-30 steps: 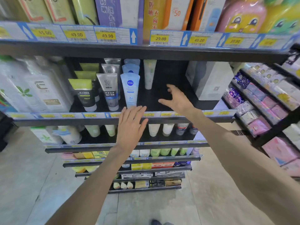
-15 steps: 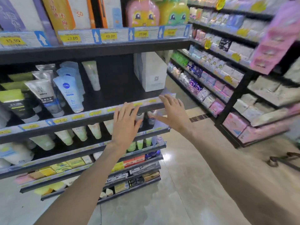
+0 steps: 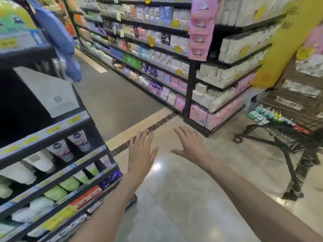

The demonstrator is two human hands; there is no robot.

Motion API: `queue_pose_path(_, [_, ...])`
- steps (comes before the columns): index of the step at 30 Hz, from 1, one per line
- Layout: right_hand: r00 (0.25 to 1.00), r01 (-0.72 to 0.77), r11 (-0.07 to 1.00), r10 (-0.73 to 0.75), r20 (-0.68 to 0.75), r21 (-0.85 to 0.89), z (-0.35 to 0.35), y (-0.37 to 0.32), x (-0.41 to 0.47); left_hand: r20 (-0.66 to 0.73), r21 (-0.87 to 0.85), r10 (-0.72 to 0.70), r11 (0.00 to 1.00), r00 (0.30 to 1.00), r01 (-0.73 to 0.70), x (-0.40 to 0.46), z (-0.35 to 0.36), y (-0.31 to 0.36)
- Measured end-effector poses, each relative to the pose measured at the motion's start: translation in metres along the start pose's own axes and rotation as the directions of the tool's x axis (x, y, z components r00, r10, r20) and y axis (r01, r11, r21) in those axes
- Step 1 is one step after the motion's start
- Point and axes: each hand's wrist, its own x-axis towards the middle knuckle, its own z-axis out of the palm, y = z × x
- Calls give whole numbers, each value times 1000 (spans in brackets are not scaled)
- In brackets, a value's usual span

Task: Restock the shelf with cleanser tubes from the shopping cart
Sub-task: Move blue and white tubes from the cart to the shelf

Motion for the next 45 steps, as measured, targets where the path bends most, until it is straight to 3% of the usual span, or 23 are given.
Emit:
queue_pose_path(5, [979, -202, 979, 203, 6, -28, -3, 94, -28, 62, -90, 134, 988, 989, -128, 50, 57, 82])
queue_pose_path(12, [891, -454, 889, 455, 3, -60, 2, 208, -27, 117, -217, 338, 926, 934, -308, 146, 147, 167])
queue_pose_path(24, [667, -745, 664, 743, -60, -53, -7, 392, 38, 195, -339, 606, 779, 771, -527, 352, 254, 297])
queue_pose_path(36, [520, -854, 520, 854, -7, 21, 8, 601, 92, 111, -477, 747, 618, 655, -624, 509, 371, 443])
queue_pose_path(45, [514, -858, 511, 853, 89, 58, 4, 786, 130, 290, -478, 741, 660, 605, -580, 626, 447, 571])
